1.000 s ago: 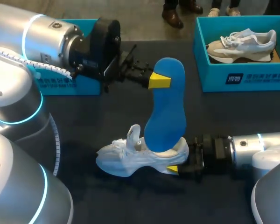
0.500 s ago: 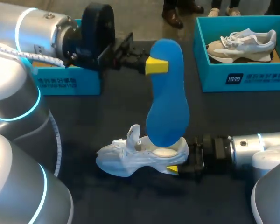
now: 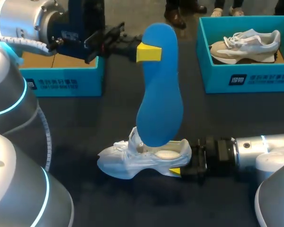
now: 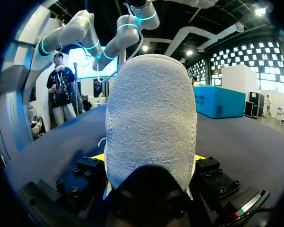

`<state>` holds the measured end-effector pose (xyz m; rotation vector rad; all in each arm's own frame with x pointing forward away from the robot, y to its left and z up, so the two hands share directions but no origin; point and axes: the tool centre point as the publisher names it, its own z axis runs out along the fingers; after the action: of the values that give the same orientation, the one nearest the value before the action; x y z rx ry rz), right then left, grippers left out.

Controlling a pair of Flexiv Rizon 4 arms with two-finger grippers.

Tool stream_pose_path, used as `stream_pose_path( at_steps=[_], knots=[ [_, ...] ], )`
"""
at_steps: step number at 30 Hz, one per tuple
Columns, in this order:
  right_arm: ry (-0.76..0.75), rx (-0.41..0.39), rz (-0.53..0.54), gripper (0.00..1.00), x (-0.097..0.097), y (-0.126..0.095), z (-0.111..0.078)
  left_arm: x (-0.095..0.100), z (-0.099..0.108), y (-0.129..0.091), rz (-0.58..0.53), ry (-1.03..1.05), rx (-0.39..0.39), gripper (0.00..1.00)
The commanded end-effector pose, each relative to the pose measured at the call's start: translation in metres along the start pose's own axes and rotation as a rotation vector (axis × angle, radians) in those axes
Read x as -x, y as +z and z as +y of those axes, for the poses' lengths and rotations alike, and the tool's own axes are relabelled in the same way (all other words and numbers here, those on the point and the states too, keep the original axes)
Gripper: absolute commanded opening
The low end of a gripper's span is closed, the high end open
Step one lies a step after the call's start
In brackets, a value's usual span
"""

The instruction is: Take the shoe out of the shoebox, open the shoe tongue, remove and reinsert the insole, then place the shoe into the shoebox

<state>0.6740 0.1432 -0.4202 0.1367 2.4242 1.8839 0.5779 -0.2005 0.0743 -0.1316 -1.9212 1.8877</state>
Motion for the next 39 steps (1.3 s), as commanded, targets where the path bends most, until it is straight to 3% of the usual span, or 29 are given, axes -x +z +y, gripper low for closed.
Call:
stream_pose_path(
  at_steps=[1,13,39],
  knots=[
    [0.001,-0.005,0.0,0.0,-0.001,0.001,-0.001,-0.019,-0.002,-0.002,-0.03,-0.004,0.007,0.0],
    [0.001,-0.005,0.0,0.0,-0.001,0.001,-0.001,-0.029,0.001,-0.01,-0.092,-0.034,0.009,0.0],
    [-0.003,-0.024,0.005,0.0,-0.002,0.002,-0.001,-0.034,-0.002,-0.014,-0.086,-0.053,0.003,0.0]
  ],
)
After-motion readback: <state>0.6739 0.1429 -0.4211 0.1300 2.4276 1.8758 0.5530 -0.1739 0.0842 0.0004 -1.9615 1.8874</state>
